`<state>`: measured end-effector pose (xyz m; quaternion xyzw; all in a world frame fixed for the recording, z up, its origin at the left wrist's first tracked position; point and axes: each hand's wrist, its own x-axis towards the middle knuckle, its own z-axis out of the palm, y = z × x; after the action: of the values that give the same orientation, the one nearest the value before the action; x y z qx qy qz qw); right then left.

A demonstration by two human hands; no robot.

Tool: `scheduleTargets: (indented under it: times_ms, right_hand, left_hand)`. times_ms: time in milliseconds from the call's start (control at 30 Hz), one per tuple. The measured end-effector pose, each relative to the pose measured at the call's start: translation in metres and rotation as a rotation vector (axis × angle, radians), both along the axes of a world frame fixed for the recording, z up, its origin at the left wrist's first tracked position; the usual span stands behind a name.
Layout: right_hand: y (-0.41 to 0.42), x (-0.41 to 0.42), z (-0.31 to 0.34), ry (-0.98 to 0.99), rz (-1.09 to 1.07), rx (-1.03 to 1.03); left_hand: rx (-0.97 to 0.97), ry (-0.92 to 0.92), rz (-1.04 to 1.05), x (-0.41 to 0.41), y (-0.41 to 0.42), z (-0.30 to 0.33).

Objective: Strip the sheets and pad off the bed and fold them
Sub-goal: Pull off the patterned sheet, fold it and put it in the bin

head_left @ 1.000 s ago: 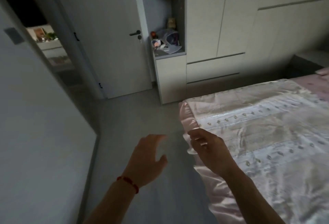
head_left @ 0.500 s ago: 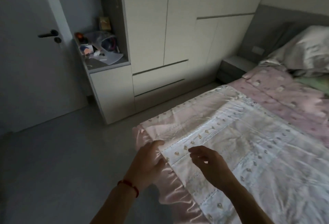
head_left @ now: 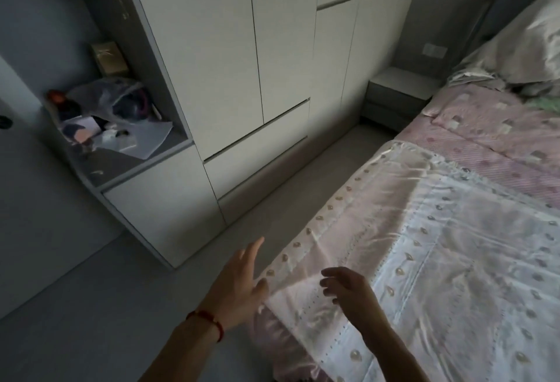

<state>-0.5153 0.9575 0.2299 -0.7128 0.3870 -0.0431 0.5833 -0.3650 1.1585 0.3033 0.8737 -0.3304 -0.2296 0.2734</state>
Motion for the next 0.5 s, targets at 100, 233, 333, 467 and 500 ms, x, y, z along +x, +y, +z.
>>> scheduleTargets:
  times_ms: [100, 233, 333, 467, 500]
  right_hand:
    - [-0.015, 0.066, -0.002, 0.047, -0.011, -0.020]
    - [-0.036, 0.153, 0.016, -0.011, -0.108, -0.090]
    - [-0.043, 0.218, 0.030, -0.075, -0.251, -0.161]
    - [-0.041, 0.287, 0.042, -0.113, -0.448, -0.209]
    - [-0.037, 0.300, 0.044, -0.089, -0.486, -0.220]
  left_hand:
    - [-0.014, 0.048, 0.033, 0.075, -0.009, 0.010]
    - [-0.054, 0.132, 0.274, 0.166, -0.030, 0.007]
    - [-0.084, 0.206, 0.217, 0.233, -0.063, -0.010]
    - [-0.058, 0.282, -0.005, 0.313, -0.105, -0.023]
    - [-0.037, 0.302, -0.062, 0.328, -0.109, -0.021]
